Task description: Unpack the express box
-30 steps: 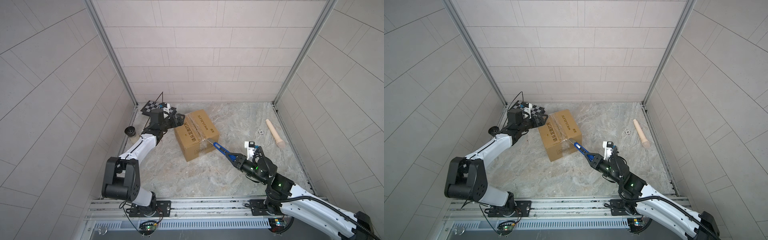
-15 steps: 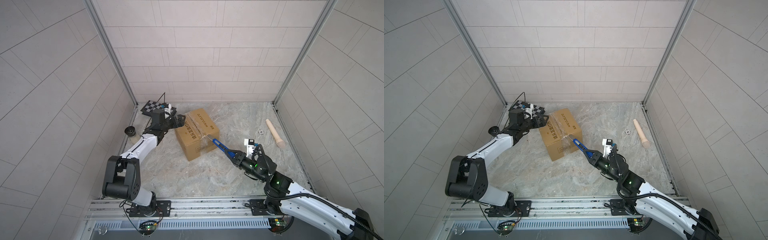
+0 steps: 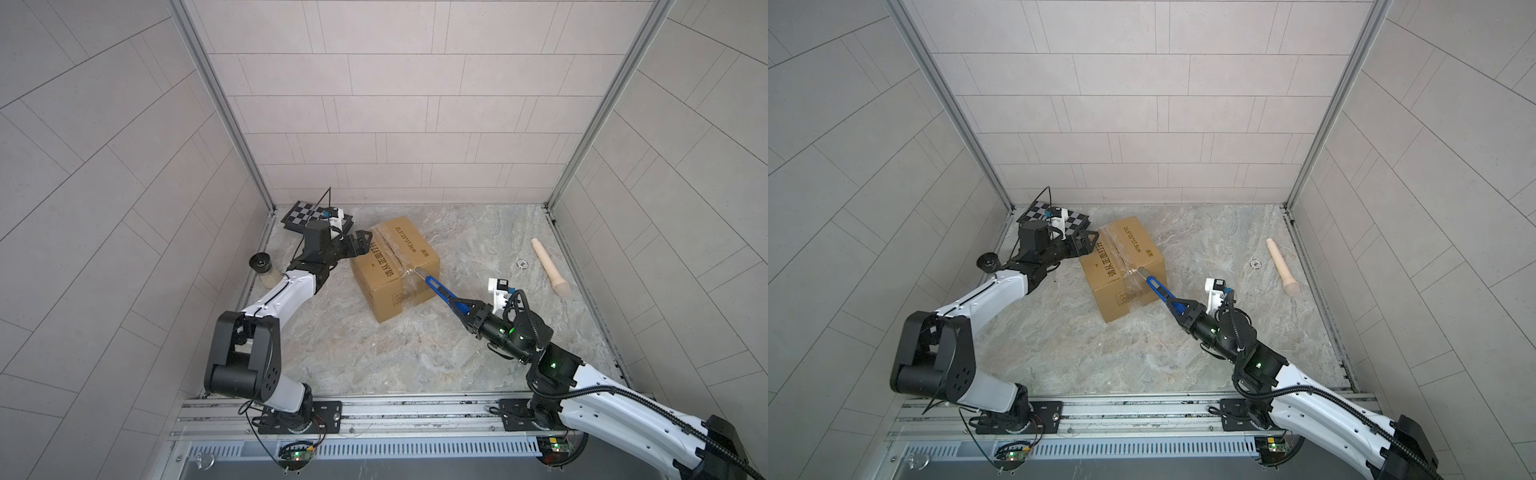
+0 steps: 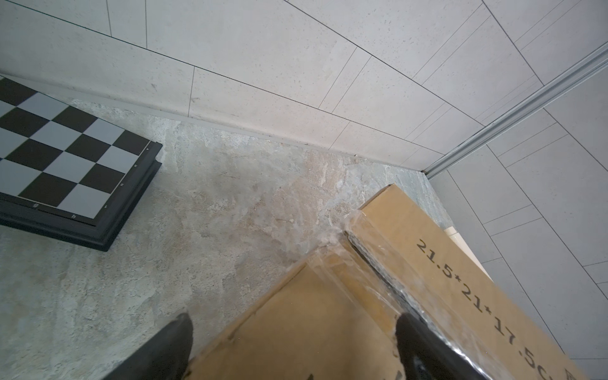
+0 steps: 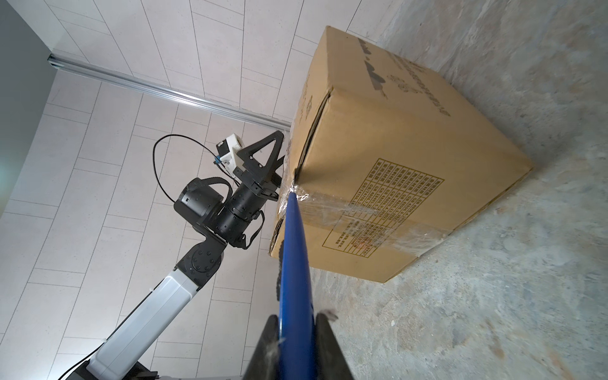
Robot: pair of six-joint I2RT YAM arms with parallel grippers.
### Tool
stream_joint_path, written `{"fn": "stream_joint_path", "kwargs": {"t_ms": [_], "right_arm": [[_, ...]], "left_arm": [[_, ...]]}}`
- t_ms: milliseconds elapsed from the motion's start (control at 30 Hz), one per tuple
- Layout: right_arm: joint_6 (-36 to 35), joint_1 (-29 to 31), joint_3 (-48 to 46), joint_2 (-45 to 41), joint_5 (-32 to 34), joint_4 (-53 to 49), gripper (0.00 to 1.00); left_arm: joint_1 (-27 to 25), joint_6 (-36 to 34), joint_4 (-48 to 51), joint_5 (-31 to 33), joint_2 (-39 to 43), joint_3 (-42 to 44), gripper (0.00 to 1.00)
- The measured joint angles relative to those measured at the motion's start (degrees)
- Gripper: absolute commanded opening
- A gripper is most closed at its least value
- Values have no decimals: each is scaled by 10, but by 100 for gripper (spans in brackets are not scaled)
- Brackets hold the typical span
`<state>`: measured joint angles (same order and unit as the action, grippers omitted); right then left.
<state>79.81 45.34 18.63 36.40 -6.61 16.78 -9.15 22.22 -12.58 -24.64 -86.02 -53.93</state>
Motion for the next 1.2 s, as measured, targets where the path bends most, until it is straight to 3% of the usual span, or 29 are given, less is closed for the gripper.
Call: {"fn": "stream_joint_path", "kwargs": {"t_ms": [733,1200], "right_arm": [[-17,-12,34,-19,-13,-110,0],[-24,-18,40,-17,-10,-108,0]], "left_arm": [[-19,2,-29,8,21,31,99],[-31,11,-39,21,35,50,99]]}}
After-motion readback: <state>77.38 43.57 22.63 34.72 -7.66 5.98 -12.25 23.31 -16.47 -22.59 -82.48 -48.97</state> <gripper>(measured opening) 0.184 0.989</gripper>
